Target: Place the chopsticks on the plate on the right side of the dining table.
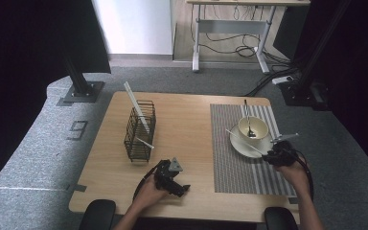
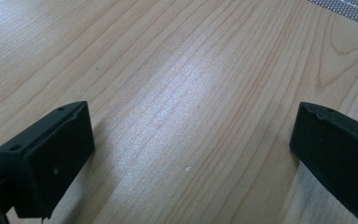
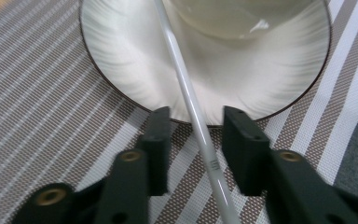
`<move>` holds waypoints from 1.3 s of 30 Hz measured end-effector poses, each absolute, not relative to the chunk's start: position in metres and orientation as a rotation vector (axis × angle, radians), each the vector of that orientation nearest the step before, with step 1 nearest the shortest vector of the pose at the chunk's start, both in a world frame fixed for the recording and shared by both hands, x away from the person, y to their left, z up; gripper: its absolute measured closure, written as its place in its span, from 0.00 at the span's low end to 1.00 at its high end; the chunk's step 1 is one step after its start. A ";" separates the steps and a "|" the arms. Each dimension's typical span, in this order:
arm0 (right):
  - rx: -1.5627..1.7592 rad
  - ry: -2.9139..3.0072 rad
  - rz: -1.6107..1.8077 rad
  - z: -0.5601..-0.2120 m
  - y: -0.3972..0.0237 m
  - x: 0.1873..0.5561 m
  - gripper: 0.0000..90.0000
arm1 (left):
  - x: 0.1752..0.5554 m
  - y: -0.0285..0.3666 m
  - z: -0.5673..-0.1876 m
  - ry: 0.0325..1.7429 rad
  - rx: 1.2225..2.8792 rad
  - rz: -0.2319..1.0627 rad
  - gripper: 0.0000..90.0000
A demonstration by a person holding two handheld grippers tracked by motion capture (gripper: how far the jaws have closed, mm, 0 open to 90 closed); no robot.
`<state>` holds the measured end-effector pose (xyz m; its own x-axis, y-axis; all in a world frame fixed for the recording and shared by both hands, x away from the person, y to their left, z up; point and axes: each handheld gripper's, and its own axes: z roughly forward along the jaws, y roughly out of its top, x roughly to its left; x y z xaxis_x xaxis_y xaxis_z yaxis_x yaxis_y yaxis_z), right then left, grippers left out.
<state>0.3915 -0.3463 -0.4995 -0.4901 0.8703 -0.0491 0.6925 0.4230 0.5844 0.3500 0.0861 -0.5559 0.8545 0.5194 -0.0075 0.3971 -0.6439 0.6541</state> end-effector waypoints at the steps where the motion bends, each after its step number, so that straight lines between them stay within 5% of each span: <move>1: 1.346 2.326 0.733 -0.497 -0.346 0.389 0.60 | 0.350 0.086 -0.556 0.662 2.351 0.237 0.00; 4: 1.332 2.296 0.752 -0.491 -0.340 0.381 0.42 | 0.350 0.086 -0.556 0.661 2.351 0.238 0.00; 10: 1.344 2.258 0.773 -0.493 -0.326 0.373 0.19 | 0.350 0.086 -0.556 0.661 2.351 0.238 0.00; 14: 1.353 2.254 0.782 -0.496 -0.318 0.371 0.13 | 0.350 0.086 -0.556 0.660 2.352 0.238 0.00; 16: 1.368 2.241 0.806 -0.500 -0.311 0.370 0.00 | 0.350 0.086 -0.556 0.660 2.352 0.238 0.00; 39: 1.417 2.235 0.843 -0.528 -0.318 0.365 0.01 | 0.350 0.086 -0.556 0.661 2.352 0.237 0.00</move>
<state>0.3651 -0.3182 -0.5282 -0.4310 0.9023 0.0131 0.6864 0.3183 0.6539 0.3500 0.0862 -0.5559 0.8549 0.5187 -0.0063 0.3960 -0.6447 0.6539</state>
